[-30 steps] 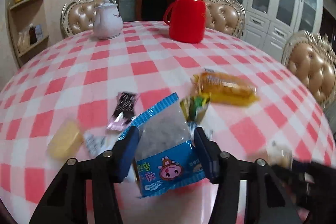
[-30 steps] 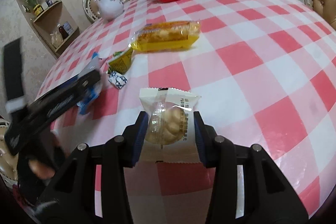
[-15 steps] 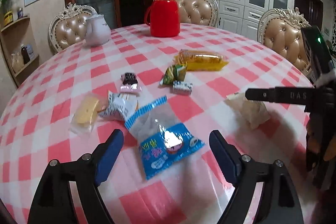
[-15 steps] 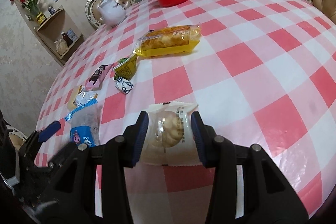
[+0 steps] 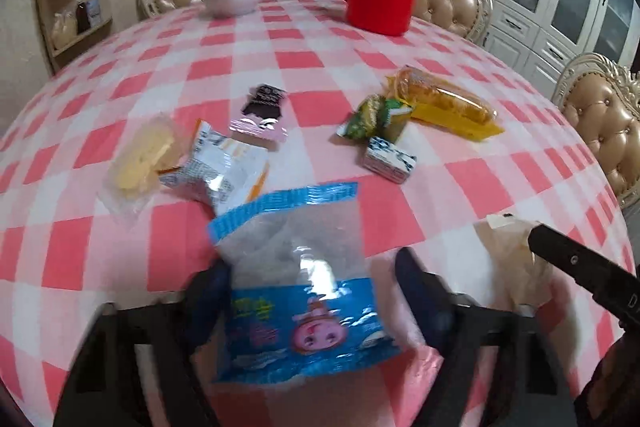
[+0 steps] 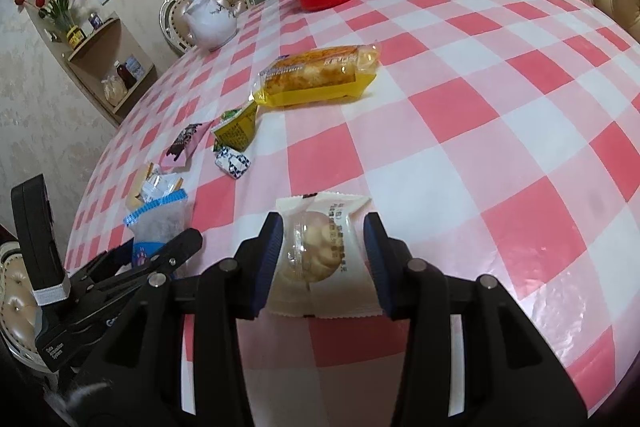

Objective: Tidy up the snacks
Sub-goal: 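Carry both packs to the white box and open both tools to drop them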

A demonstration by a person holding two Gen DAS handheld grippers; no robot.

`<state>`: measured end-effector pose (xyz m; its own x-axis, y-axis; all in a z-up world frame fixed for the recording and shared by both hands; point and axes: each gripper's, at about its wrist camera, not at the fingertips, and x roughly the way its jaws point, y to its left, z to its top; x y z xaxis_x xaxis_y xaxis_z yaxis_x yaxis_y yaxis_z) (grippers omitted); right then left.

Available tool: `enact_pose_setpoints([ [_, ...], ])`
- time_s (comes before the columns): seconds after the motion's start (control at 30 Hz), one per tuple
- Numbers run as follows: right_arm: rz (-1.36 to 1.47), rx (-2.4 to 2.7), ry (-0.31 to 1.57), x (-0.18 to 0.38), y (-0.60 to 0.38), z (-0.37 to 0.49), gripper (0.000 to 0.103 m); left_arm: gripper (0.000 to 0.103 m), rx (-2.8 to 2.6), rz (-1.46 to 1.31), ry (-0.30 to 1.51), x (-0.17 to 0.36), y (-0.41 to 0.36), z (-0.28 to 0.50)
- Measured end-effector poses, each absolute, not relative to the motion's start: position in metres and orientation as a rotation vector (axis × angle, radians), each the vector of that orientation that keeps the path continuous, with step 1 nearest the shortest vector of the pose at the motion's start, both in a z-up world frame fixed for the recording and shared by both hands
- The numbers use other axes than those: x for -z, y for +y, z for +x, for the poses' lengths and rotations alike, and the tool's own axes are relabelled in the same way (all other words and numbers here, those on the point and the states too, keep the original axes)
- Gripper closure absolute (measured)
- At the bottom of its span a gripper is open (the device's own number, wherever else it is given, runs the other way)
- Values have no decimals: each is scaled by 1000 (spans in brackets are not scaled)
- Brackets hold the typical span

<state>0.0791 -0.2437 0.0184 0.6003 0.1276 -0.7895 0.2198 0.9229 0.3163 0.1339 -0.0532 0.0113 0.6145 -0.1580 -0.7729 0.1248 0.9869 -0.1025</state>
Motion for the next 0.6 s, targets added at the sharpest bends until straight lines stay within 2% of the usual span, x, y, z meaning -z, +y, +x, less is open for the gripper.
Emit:
enact_pose_setpoints([
  [0.1,349,43,968,-16,-233,81,55,47,203,-43,888,-11,-45,124],
  [0.23,260,34,974,-13,-216,82,37,47,206,-64,899,-12,-30,113],
  [0.3,162,52,977,-11,-204,82,36,47,207,-98,907,-14,-23,111],
  [0.33,100,62,981,-9,-198,83,36,47,207,-110,907,-14,-19,109],
  [0.37,26,99,983,-8,-191,82,44,47,206,-116,903,-15,-17,107],
  [0.4,15,107,981,-8,-190,82,46,47,204,-122,899,-16,-15,104],
  [0.43,27,84,966,-11,-191,80,54,47,207,-132,897,-16,-12,101],
  [0.47,43,63,954,-13,-193,78,57,47,210,-144,897,-16,-10,100],
  [0.6,196,-65,890,-28,-198,71,60,47,218,-180,896,-14,-3,91],
])
